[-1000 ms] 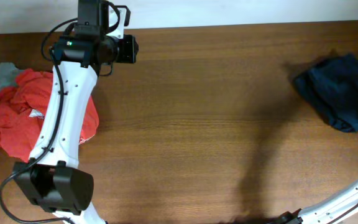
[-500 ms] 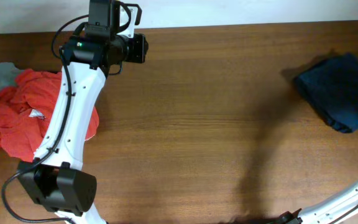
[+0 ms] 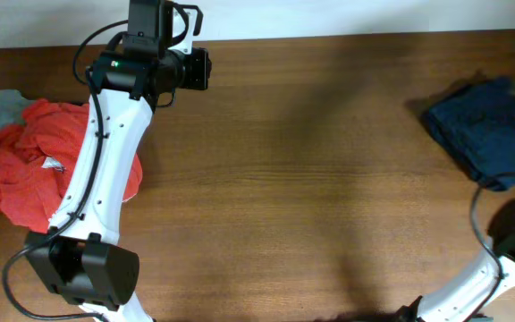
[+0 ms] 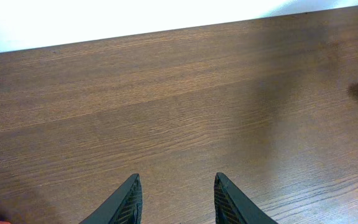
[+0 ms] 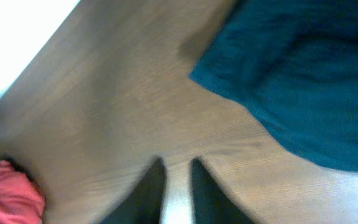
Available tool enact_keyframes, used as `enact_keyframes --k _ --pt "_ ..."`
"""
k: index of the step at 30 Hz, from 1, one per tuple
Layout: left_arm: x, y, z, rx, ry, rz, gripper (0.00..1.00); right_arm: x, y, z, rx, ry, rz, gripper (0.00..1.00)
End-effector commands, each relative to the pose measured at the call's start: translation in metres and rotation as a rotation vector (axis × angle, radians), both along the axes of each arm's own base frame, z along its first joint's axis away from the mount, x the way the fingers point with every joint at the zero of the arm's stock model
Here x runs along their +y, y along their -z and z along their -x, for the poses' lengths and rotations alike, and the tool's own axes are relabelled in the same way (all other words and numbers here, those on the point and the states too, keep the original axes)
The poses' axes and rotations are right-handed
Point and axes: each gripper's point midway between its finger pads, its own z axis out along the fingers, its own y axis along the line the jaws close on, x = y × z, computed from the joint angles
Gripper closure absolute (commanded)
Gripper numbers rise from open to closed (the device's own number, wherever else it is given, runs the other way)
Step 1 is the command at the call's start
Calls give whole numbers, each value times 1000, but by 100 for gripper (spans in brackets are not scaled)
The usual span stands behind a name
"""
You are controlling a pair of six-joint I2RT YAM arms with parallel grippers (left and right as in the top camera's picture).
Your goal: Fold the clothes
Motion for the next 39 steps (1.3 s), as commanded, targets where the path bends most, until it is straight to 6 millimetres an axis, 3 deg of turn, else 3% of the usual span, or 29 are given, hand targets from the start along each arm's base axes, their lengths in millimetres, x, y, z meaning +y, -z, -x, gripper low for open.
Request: enact_keyframes --k 1,7,10,13,19,28,39 --pt "4 -16 3 -42 4 -13 63 34 23 -9 100 -177 169 96" --pt "4 -16 3 -42 4 -13 63 71 61 -19 239 -333 343 96" --pt "4 -16 3 -42 4 -13 63 83 96 -17 302 -373 340 96" --pt "4 -16 3 -45 4 -12 63 84 137 -3 374 -382 303 96" --pt "3 -18 1 -53 4 -11 62 70 178 0 372 -369 304 96" --pt "3 -18 1 -53 4 -11 63 56 207 -16 303 -380 405 96" --pt "7 -17 0 -55 -12 -26 63 14 202 -49 234 -282 626 96"
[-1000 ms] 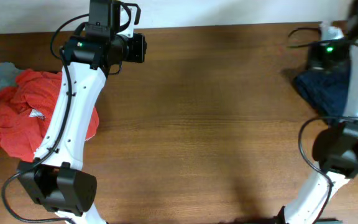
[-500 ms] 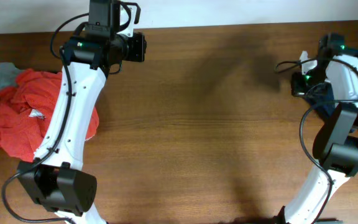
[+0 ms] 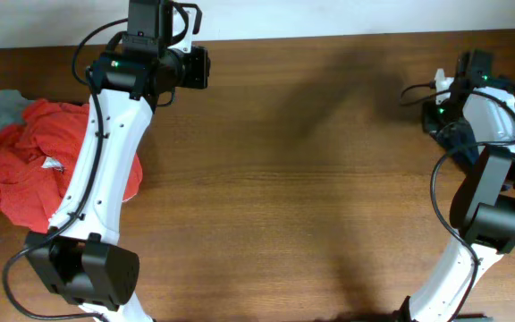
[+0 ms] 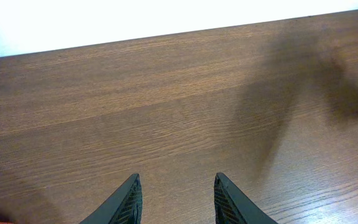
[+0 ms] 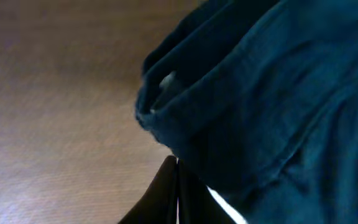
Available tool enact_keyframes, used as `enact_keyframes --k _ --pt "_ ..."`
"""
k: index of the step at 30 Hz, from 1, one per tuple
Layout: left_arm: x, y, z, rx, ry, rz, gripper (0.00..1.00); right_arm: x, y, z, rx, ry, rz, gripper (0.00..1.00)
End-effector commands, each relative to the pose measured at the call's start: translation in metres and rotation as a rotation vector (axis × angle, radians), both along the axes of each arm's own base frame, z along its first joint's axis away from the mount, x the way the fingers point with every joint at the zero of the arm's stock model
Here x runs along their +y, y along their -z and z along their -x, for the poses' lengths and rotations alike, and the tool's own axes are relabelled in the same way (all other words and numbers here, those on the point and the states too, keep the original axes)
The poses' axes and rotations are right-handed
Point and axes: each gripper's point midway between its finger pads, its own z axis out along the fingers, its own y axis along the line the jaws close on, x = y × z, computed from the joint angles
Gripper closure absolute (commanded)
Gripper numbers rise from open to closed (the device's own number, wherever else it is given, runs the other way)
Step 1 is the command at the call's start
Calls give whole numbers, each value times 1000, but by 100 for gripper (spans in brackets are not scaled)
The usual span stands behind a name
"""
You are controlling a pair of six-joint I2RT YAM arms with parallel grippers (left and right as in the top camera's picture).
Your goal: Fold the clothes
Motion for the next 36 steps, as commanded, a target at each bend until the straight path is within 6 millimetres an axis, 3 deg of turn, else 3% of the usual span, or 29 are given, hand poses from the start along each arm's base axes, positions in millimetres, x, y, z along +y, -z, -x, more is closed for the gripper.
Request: enact_keyframes --k 1,5,11,16,18,19,21,23,24,25,30,33,36 --pt "4 -16 3 -41 1 -17 63 -22 -1 -8 -26 34 106 96" --pt "4 -16 3 -41 1 -17 63 -39 -12 -25 -113 63 174 96" --pt "4 -16 3 -42 0 -17 62 -66 -22 -33 -194 113 186 96" --pt "11 -17 -1 -59 -30 -44 63 -44 -38 -40 -234 61 91 96" --pt "12 -18 -2 -64 -35 -47 62 -35 -73 -45 -289 84 62 92" --pt "12 -18 -2 -64 -35 -47 62 -32 -94 -46 -320 104 57 83" --pt "12 -18 -2 -62 -34 -47 57 -19 -147 -46 -400 77 27 46" --pt "12 -19 1 -60 -34 -47 53 0 -195 -38 -463 32 -28 21" --pt "13 -21 2 -61 -34 -47 51 6 -206 -35 -478 15 -51 15" --pt "15 -26 6 -66 -37 -46 46 20 -228 -28 -506 -20 -98 0" --pt "42 -62 30 -107 -83 -39 30 73 -284 11 -561 -137 -279 1" --pt "59 -76 49 -105 -115 -41 23 91 -292 32 -537 -163 -354 1" --pt "74 -87 72 -93 -141 -44 20 93 -296 54 -497 -133 -334 1"
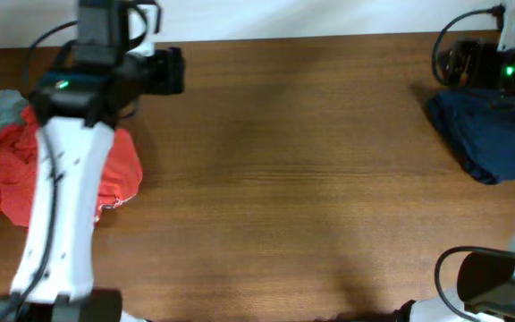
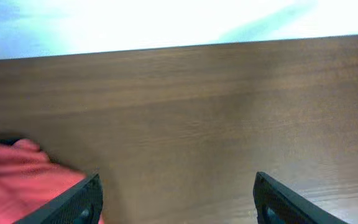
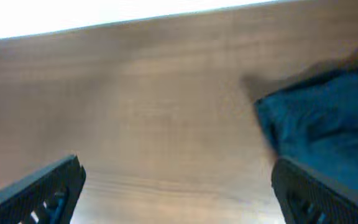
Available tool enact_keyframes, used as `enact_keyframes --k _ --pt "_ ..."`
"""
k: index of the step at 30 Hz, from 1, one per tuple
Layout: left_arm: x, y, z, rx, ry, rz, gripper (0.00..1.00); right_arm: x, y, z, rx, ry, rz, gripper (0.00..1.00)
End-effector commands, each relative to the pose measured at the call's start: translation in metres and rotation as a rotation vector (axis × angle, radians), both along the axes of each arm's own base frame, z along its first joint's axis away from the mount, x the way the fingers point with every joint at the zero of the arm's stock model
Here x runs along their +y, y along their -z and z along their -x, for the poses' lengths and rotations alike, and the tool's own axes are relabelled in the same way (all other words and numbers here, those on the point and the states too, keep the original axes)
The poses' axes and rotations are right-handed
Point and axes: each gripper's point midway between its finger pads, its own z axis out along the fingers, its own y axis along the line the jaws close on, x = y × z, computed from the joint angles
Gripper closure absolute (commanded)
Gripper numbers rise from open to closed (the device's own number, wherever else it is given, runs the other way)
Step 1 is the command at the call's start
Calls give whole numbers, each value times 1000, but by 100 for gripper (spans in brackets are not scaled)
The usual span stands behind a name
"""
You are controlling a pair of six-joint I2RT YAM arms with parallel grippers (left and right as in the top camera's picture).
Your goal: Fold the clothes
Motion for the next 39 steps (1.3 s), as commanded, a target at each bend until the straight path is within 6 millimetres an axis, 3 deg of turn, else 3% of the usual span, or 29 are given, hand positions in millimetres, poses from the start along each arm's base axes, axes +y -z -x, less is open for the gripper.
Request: enact_keyframes --k 1,2,3,5,7,11,17,27,30,34,36,39 --pt "18 -32 30 -48 -31 -5 15 13 -23 23 -24 -8 -10 1" --pt "25 -46 43 -76 -44 -2 6 13 -33 37 -28 13 19 1" --pt "28 -55 50 -99 -51 0 3 13 -38 43 -35 22 32 1" --pt "44 -91 75 -204 -100 -14 1 16 -68 70 -106 46 85 1" --pt "60 -110 92 -264 -173 -62 1 21 -84 84 -153 49 103 1" --pt "66 -119 102 -292 -200 -76 1 24 -93 92 -179 50 112 1" --pt "67 -102 113 -212 -194 -88 1 22 -88 88 -165 49 107 1" --pt "69 -56 150 28 -181 -125 1 20 -81 81 -143 48 100 1" --pt "70 -45 163 96 -177 -136 1 25 -98 97 -195 49 118 1" --pt "70 -41 168 121 -175 -139 1 10 -111 133 -225 165 253 1" --pt "70 -41 168 121 -175 -139 1 20 -103 163 -232 172 264 1" --pt "70 -41 168 121 -175 -139 1 27 -87 185 -281 165 315 1"
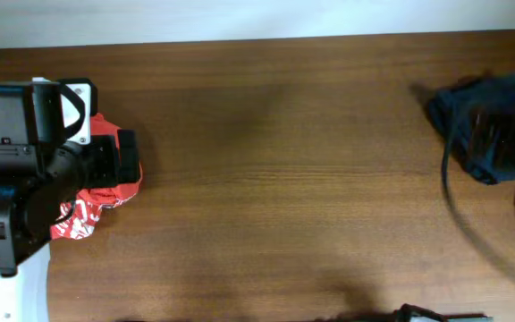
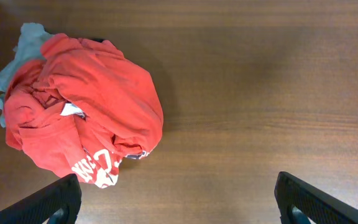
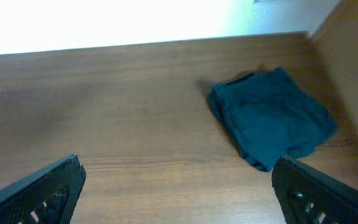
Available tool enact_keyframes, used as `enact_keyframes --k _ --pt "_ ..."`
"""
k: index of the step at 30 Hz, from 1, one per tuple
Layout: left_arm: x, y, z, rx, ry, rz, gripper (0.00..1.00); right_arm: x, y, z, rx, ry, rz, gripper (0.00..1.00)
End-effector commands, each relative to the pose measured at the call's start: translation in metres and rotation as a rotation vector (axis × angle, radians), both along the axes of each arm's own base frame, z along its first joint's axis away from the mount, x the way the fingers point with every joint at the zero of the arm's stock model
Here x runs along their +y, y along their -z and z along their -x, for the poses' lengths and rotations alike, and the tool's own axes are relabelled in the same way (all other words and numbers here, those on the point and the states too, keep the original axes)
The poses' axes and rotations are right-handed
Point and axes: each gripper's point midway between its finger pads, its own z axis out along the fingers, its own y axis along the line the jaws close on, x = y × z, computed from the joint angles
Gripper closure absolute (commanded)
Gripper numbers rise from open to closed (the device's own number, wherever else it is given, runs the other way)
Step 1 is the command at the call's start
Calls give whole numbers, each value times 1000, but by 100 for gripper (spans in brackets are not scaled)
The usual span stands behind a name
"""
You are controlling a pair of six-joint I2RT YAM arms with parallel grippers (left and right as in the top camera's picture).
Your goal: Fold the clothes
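Note:
A crumpled red shirt with white lettering (image 2: 86, 118) lies in a heap on the wooden table (image 2: 260, 74), with a grey garment (image 2: 28, 38) showing at its far left. My left gripper (image 2: 178, 190) hangs high above the table just right of the heap, open wide and empty. In the overhead view the left arm (image 1: 25, 179) covers most of the red shirt (image 1: 110, 188). A folded navy garment (image 3: 269, 115) rests at the back right near the table's corner. My right gripper (image 3: 176, 171) is open wide, empty and well short of it.
The table's back edge meets a pale wall (image 3: 135, 22). In the overhead view the right arm is a blur over the navy garment (image 1: 485, 112) at the right edge. Bare wood (image 1: 284, 179) spans the middle between the two garments.
The left gripper has moved from the table's back edge, facing across it, to high over the red heap, looking down. The right gripper has drawn back; the whole navy bundle now shows.
First the left gripper was partly open at the back edge and the right one nearly shut beside the navy garment. Then the right was shut against that garment. Later both stood wide open and empty. Now both are farther from the table, each viewing one garment.

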Motion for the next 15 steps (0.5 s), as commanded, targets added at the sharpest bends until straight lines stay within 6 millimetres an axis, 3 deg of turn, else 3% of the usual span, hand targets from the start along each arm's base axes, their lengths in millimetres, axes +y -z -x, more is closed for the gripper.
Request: enact_keyframes --k 1,7,12,15 --pt "4 -2 1 -6 -7 -16 1 3 15 21 -72 12 78 1" --pt "4 -2 1 -6 -7 -16 1 42 38 1 -401 -180 118 1" --pt "4 -2 1 -6 -7 -16 1 67 92 -5 -535 -285 130 1" --pt "4 -2 1 -6 -7 -16 1 72 138 5 -540 -308 124 1"
